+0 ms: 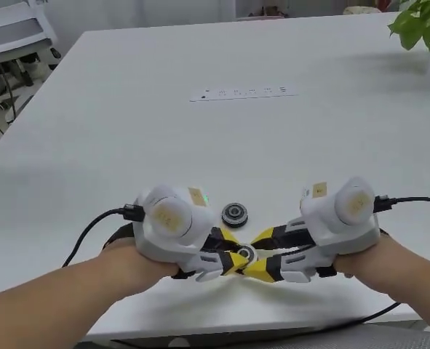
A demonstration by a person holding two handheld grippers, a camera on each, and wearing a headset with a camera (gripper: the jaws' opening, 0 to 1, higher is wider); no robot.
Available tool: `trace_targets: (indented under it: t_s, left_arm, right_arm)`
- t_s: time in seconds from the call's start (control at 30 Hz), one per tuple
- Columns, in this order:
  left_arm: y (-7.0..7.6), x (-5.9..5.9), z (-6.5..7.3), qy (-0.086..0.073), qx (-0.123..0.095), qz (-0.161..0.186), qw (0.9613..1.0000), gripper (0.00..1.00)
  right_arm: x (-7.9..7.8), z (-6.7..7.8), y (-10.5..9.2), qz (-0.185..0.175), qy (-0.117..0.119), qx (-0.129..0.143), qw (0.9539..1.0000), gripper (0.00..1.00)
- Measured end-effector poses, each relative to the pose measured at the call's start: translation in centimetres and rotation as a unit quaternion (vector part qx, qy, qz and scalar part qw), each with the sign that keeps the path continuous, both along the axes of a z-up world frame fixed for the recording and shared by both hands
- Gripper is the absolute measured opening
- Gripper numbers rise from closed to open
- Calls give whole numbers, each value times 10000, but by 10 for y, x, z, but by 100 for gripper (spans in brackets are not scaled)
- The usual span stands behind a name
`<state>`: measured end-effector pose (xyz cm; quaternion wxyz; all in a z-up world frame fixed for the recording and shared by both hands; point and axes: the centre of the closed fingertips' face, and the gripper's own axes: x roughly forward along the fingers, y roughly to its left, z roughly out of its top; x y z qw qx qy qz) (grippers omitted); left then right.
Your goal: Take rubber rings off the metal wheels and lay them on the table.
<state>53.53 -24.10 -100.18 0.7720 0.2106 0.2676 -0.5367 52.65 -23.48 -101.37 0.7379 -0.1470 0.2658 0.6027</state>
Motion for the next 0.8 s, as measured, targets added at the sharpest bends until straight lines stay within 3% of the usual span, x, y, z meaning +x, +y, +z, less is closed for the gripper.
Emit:
trace_targets:
  t_s: [0.2,0.27,0.3,0.8]
  left_arm:
    - [0,-1,0,-42,22,6,10000,14]
    - [0,-1,0,-43,23,14,10000,14]
    - [0,0,0,-57,27,19,10000,14]
    - [0,-1,0,-81,56,81,9999,13]
  right_arm:
    - [0,-1,-4,-72,1,-10,10000,22]
    - [-2,-6,-8,-41,-42,-197,9998,18]
    - [-2,-4,-8,-83,-5,-109,9999,18]
    - [-1,-6,-14,-185,4,-227,9996,4]
